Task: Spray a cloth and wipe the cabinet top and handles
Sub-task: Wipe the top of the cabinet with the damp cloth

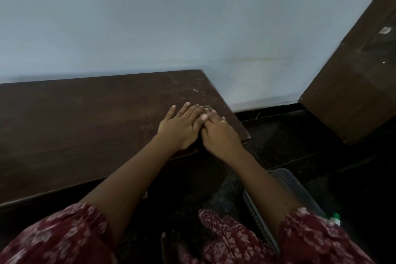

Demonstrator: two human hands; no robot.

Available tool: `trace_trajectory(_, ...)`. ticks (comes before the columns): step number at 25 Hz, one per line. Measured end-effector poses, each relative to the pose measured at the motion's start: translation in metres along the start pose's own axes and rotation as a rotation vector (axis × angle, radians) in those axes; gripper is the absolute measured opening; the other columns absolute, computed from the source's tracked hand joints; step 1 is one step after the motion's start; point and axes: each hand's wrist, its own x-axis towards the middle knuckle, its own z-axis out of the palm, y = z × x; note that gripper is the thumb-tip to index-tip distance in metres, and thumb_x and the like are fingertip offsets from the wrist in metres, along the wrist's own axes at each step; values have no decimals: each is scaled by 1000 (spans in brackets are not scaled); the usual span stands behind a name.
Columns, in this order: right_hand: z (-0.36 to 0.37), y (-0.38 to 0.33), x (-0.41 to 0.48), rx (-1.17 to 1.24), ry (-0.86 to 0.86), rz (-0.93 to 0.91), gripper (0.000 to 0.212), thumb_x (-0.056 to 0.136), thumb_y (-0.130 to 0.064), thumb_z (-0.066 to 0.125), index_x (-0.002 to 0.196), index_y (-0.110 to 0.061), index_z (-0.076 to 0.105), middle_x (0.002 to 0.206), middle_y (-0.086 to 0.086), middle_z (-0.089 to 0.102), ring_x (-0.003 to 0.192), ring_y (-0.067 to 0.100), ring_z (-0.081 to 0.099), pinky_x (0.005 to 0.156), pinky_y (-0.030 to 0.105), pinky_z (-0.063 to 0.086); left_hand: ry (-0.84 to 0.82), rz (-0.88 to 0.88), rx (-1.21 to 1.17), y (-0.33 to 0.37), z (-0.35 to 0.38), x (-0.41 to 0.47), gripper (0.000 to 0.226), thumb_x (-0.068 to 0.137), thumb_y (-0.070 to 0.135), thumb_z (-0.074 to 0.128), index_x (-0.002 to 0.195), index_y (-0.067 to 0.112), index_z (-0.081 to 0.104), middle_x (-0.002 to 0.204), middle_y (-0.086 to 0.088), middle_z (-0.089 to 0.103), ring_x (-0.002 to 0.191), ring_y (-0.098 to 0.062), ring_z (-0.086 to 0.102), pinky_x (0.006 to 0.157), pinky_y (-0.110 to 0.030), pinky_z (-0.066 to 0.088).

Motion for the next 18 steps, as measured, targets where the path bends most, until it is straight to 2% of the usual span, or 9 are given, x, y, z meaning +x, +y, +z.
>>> trace_trajectory(5,-16,14,2,52,-183,-274,54,96,-21,37,146,-19,17,158,1,12,145,12,7,118,35,9,81,-161,73,0,5,-23,62,94,51,1,148,23,-6,159,7,-6,145,-10,-14,116,-40,-13)
trace_trajectory(7,-17,28,-7,24,-134,-328,52,96,-21,39,145,-22,21,157,-1,16,144,11,12,117,33,12,84,-139,124,10,9,-27,63,94,50,1,147,19,-12,159,4,-14,144,-11,-19,114,-38,-16)
trace_trajectory(11,-13,55,-18,-66,37,-225,51,94,-21,40,143,-25,27,155,-4,23,143,11,18,116,34,15,100,-35,201,32,10,-6,59,98,45,6,146,18,-16,158,5,-18,143,-13,-22,114,-38,-17)
trace_trajectory(15,-16,68,-4,-46,44,-79,50,95,-22,36,144,-22,26,156,-2,22,144,12,15,117,34,12,42,-19,196,46,3,32,56,99,40,7,148,18,-12,159,6,-14,145,-13,-17,117,-40,-12)
trace_trajectory(18,-15,70,17,-66,54,-29,49,96,-23,34,144,-20,24,156,-1,20,144,14,12,117,39,13,38,-36,289,41,-1,52,56,99,40,7,147,20,-12,159,6,-12,145,-14,-16,116,-44,-13)
